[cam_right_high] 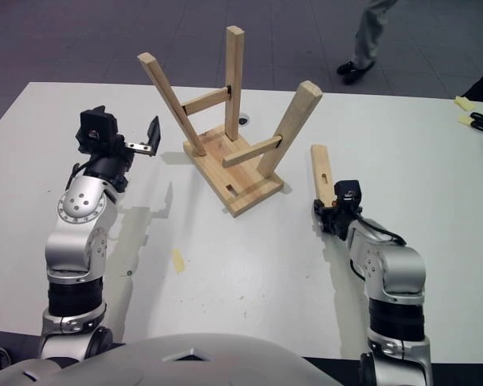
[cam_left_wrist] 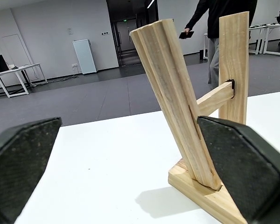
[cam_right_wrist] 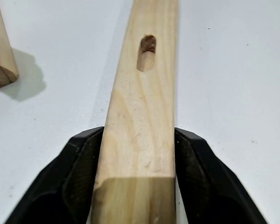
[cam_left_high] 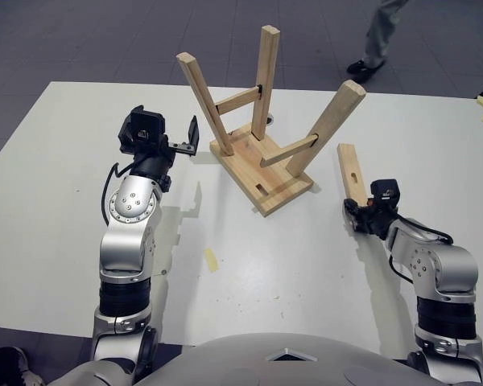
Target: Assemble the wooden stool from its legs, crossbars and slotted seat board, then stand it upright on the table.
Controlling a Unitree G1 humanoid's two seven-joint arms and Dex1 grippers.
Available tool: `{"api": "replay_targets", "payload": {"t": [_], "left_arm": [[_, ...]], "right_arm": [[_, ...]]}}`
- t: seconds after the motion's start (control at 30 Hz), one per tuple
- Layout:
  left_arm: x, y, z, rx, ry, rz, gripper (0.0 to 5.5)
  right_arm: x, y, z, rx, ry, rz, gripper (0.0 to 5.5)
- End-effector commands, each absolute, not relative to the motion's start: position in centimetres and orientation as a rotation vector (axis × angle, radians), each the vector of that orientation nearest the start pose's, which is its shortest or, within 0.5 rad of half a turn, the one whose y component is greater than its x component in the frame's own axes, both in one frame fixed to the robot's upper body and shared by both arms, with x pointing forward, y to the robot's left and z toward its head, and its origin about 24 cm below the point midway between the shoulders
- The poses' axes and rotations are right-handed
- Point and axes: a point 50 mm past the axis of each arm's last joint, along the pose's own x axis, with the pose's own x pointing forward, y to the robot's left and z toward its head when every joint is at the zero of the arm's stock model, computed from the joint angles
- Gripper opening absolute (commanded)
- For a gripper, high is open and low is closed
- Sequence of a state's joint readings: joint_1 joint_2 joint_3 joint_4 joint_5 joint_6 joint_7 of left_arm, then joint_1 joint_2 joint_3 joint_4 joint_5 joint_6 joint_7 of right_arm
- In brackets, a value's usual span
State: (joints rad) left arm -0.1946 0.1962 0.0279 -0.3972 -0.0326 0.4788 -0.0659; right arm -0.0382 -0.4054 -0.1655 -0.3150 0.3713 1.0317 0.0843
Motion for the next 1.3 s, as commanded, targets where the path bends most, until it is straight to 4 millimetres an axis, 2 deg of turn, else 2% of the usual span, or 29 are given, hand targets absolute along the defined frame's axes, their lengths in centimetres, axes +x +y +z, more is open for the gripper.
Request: {"api": "replay_targets", "payload": {"t": [0.03,0.13,0.2,0.27,0.3,0.4,0.5,0.63,0.77,0.93,1.1,1.3], "left_arm": [[27.1,16.6,14.0,0.186,-0.103,-0.079,5.40],[27.4,16.5,14.4,0.157,-0.114,-0.089,5.40],[27.8,16.3,15.2,0.073,-0.127,-0.106,5.40],[28.3,16.0,16.7,-0.087,-0.153,-0.159,5.40],[28.4,15.7,17.9,-0.224,-0.175,-0.218,5.40],[27.8,14.4,21.6,-0.569,-0.254,-0.500,5.40],[26.8,13.6,24.5,-0.777,-0.305,-0.780,5.40],[26.8,12.5,26.0,-0.926,-0.290,-0.933,5.40],[26.4,11.1,26.2,-1.059,-0.225,-1.024,5.40],[26.1,10.0,26.1,-1.115,-0.141,-1.058,5.40],[25.8,9.5,26.1,-1.066,-0.130,-1.055,5.40],[26.1,12.0,25.7,-0.891,-0.150,-0.933,4.38]], "right_arm": [[24.5,-23.1,7.1,-0.047,0.568,0.009,2.06],[26.2,-23.9,9.0,-0.108,0.427,-0.041,2.06],[27.4,-24.7,10.9,-0.165,0.290,-0.094,2.06],[28.5,-25.5,13.7,-0.216,0.109,-0.143,2.06],[29.0,-25.6,15.6,-0.251,-0.009,-0.150,2.06],[29.4,-24.0,20.9,-0.299,-0.336,-0.046,2.06],[28.6,-20.9,23.8,-0.309,-0.530,0.179,2.06],[27.0,-16.8,23.6,-0.215,-0.545,0.510,2.06],[25.2,-14.5,22.4,-0.174,-0.503,0.721,2.06],[24.1,-13.4,20.9,-0.140,-0.417,0.858,2.06],[22.9,-12.8,19.1,-0.164,-0.296,0.968,2.06],[22.8,-12.8,19.4,-0.225,-0.298,0.965,2.06]]}}
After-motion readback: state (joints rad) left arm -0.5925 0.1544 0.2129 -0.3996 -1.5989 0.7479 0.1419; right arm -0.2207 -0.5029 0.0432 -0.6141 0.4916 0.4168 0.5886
